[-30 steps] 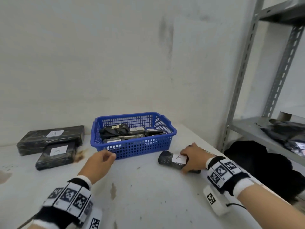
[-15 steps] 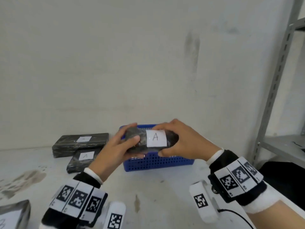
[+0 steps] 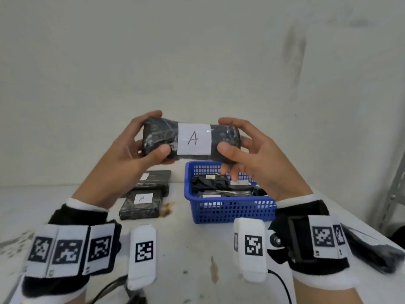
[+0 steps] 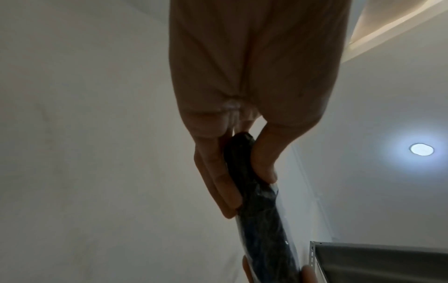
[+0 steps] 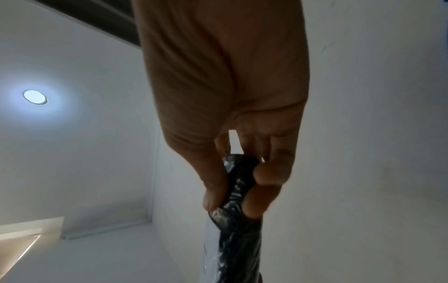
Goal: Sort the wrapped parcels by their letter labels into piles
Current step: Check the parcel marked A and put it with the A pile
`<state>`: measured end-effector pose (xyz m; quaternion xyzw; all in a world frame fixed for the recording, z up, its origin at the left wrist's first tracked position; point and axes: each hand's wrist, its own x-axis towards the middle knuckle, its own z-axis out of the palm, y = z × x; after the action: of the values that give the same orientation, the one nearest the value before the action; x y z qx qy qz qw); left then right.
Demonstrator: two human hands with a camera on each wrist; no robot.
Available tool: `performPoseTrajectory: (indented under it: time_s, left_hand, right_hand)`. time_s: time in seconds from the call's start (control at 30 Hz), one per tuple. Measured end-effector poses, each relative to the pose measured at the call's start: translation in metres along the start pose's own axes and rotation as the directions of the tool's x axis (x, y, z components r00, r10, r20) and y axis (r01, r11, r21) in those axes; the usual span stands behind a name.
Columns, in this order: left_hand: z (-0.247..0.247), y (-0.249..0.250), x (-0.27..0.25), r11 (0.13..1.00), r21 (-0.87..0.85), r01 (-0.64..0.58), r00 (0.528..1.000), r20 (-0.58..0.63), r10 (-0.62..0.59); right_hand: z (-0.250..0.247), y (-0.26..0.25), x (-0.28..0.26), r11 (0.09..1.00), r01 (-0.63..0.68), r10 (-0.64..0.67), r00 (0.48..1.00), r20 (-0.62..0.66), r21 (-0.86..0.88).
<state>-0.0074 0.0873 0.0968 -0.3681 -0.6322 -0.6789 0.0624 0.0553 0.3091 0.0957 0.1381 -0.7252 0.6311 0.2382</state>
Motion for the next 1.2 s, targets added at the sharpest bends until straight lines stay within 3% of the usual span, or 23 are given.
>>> performPoseTrajectory:
  time_s: [0.47,0.7,1.0,1.2]
  left_hand:
    - [0.008,-0.001,0.001,0.994,0.105,0.020,0.999,-0.045,-0.016]
    - [0.013,0.001,0.000,0.994,0.102,0.029,0.999,-0.046,-0.025]
    - [0.018,0.002,-0.001,0.981,0.192,0.012,0.991,-0.130,0.014]
    - [0.020,0.004,-0.002,0.995,0.099,0.029,0.991,-0.133,-0.016]
  right_hand:
    - [0.005,-0.009,-0.001,0.982,0.105,-0.110,0.994,-0.023,-0.158]
    - [0.006,-0.015,-0.004,0.979,0.097,-0.109,0.992,-0.060,-0.181]
    - [0.020,-0.018,-0.006,0.976,0.085,-0.108,0.989,-0.106,-0.199]
    - [0.024,-0.018,-0.006,0.972,0.092,-0.131,0.976,-0.172,-0.216]
